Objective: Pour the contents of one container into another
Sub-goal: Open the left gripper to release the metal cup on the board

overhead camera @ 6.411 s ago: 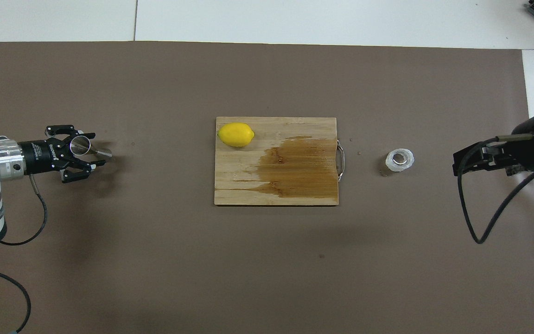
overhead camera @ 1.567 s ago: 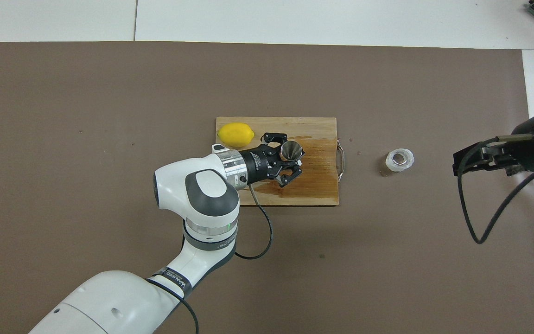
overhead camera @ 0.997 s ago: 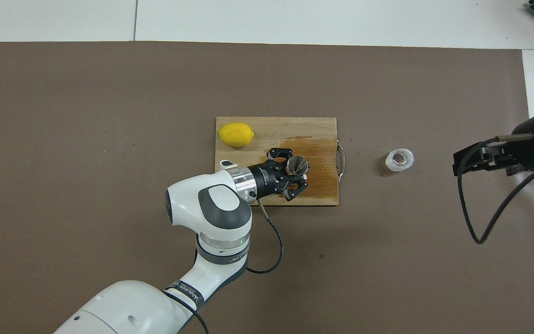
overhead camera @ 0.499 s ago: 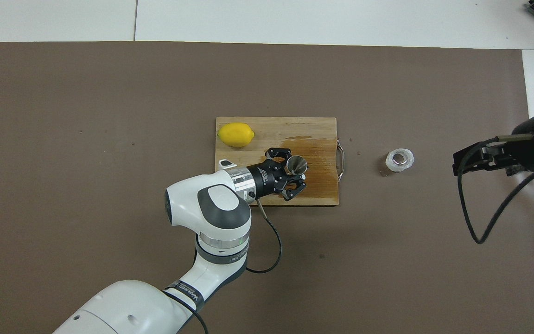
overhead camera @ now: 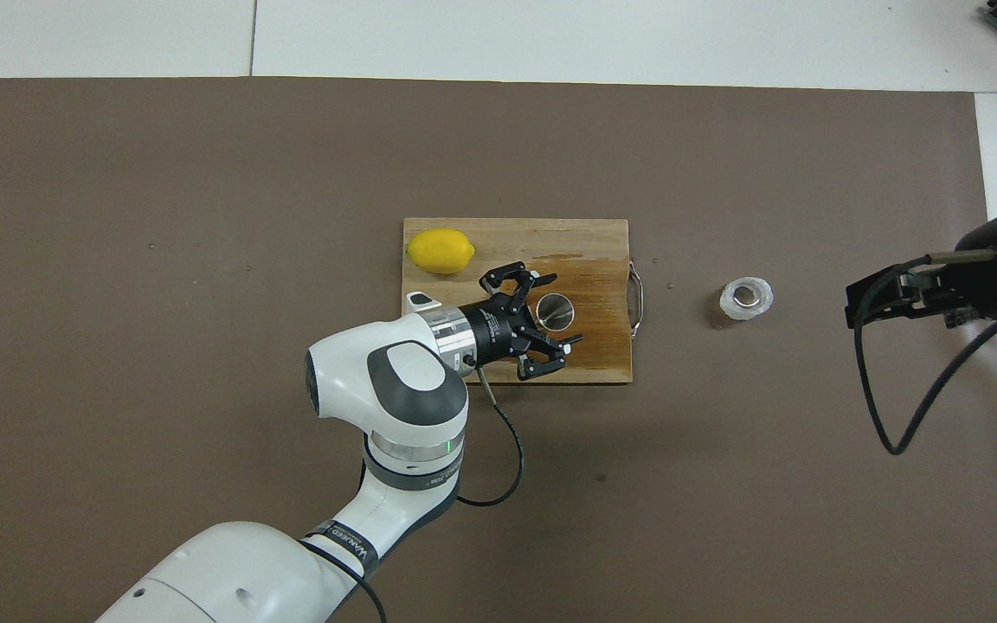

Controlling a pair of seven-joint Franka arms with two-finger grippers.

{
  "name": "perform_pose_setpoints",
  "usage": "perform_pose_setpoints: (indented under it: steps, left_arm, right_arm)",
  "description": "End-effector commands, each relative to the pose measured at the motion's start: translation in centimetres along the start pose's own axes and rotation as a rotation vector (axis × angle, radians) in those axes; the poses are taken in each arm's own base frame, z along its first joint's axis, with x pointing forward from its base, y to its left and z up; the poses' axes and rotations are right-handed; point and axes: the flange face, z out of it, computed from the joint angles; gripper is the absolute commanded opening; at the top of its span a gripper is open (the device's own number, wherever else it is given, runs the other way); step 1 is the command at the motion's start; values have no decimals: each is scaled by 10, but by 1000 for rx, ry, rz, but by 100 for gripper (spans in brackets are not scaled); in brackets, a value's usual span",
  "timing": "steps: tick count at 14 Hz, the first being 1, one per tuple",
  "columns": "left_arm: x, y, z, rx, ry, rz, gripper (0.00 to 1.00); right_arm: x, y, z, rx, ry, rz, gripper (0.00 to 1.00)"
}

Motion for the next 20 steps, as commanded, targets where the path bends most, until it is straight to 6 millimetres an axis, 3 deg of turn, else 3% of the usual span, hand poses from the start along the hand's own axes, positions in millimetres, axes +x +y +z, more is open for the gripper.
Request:
perform_pose_setpoints:
  steps: [1, 6, 11, 16, 20]
  left_arm:
    - [-16, 1, -18, -36, 15, 46, 100]
    - [-24, -7, -55, -49, 18, 64, 100]
    - [-39, -2, -66, -62, 5, 97, 100]
    - [-58, 24, -77, -52, 37, 263, 100]
    - [-72, 60, -93, 53, 111, 523, 100]
  right_arm:
    - [-3, 4, -1, -15, -8, -19, 100]
    - [-3, 4, 0, -13, -8, -19, 100]
    - [-6, 3, -2, -16, -14, -16, 100]
    - [-11, 5, -8, -16, -3, -32, 100]
    - [-12, 4, -7, -15, -8, -246, 100]
